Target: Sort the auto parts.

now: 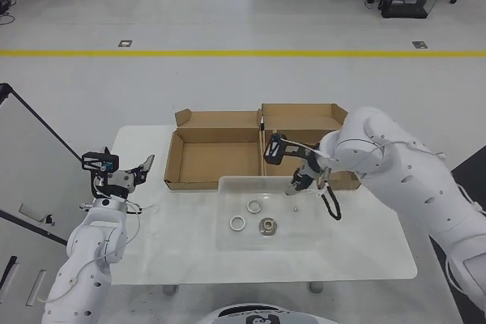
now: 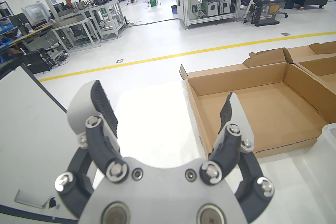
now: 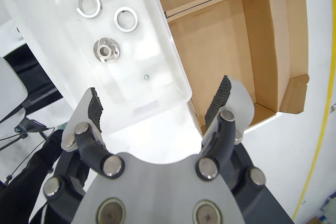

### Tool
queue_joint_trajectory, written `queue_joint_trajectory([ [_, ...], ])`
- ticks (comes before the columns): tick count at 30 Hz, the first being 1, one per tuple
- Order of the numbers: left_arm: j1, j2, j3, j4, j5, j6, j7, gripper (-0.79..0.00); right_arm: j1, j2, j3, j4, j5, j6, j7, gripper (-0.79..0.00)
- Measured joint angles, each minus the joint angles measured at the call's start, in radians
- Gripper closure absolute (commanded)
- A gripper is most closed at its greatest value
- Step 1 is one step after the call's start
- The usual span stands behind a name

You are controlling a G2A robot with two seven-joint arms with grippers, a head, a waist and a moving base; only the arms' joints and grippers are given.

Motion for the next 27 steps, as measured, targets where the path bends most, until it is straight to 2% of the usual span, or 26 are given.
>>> queue_joint_trajectory([
  [11, 0.000, 0.000, 0.000, 0.000, 0.000, 0.000, 0.000, -0.785, 0.056, -0.003, -0.145, 0.036, 0.042, 0.031, 0.031, -0.785],
  [19, 0.000, 0.000, 0.000, 0.000, 0.000, 0.000, 0.000, -0.785, 0.062, -0.022, -0.191, 0.042, 0.030, 0.052, 0.051, -0.785],
  [27, 0.000, 0.000, 0.000, 0.000, 0.000, 0.000, 0.000, -0.785, 0.063, -0.023, -0.192, 0.042, 0.029, 0.052, 0.051, -0.785],
])
